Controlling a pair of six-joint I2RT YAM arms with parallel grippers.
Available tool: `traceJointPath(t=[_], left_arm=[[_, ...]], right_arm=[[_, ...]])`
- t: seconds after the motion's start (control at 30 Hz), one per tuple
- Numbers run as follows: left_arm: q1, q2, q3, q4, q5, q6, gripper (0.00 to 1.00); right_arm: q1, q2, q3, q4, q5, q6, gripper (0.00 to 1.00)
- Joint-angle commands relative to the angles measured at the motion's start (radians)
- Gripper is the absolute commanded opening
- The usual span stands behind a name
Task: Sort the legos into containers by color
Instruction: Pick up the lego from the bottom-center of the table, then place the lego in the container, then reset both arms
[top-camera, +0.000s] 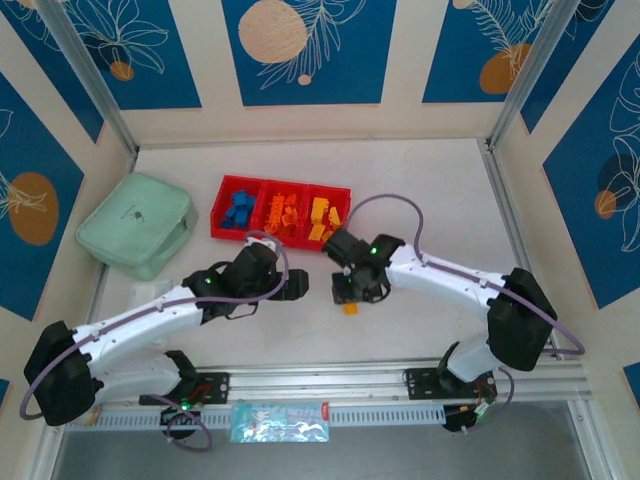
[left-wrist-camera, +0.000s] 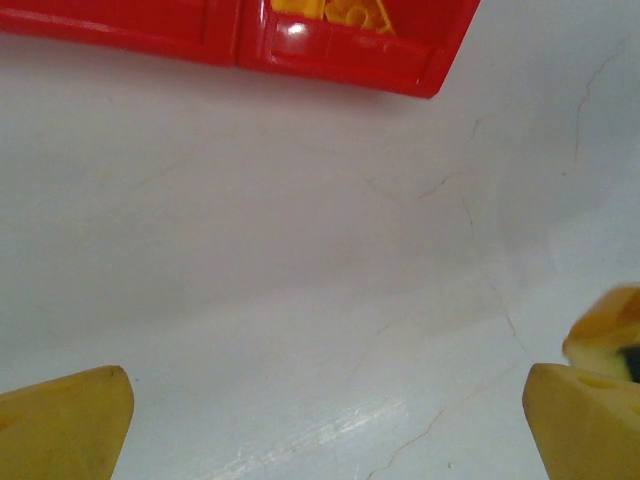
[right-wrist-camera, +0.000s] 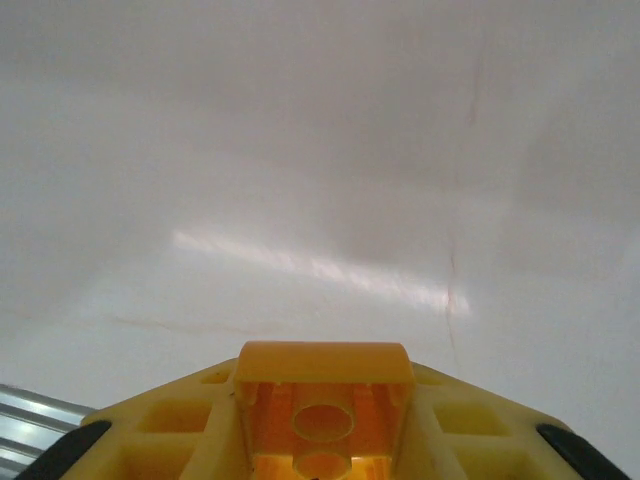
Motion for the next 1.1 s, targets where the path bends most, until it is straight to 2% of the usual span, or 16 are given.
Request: traceJointPath(t=[0.0, 0.2, 0.5, 0.6, 0.73, 0.83, 0.93, 1.03, 1.07], left_arm=[[0.034, -0.046, 0.057, -0.088, -0.047, 0.058, 0.99], [0.121, -0.086, 0.062, -0.118, -0.026, 0.096, 0.99], [0.224, -0.084, 0.060, -0.101, 0.021, 0.117, 0.99], [0.243, -0.080, 0.056, -0.091, 0.034, 0.120, 0.99], [0.263, -0.079, 0.053, -0.086, 0.040, 0.121, 0.99], [0.286, -0.089, 0.050, -0.080, 0.031, 0.135, 0.99], [0.335, -0.103, 0.051, -0.086, -0.026, 0.176, 0.99], [0.420, -0.124, 0.028, -0.054, -0.105, 0.234, 0.99], [0.458, -0.128, 0.021, -0.040, -0.144, 0.255, 0.99]], right_arm=[[-0.061, 0.065, 0.142, -0.009, 0.023, -0.097, 0.34], [-0.180, 0.310, 0.428, 0.027, 0.036, -0.155, 0.34], [-0.282, 0.648, 0.765, 0.034, 0.054, -0.194, 0.35], [-0.284, 0.681, 0.830, 0.026, 0.053, -0.210, 0.50], [-0.284, 0.612, 0.820, 0.033, 0.059, -0.218, 0.59], [-0.287, 0.481, 0.726, 0.071, 0.070, -0.232, 0.68], [-0.314, 0.299, 0.560, 0.138, 0.093, -0.242, 0.80], [-0.383, 0.099, 0.354, 0.216, 0.137, -0.240, 0.98], [-0.416, 0.029, 0.275, 0.245, 0.166, -0.242, 0.99]])
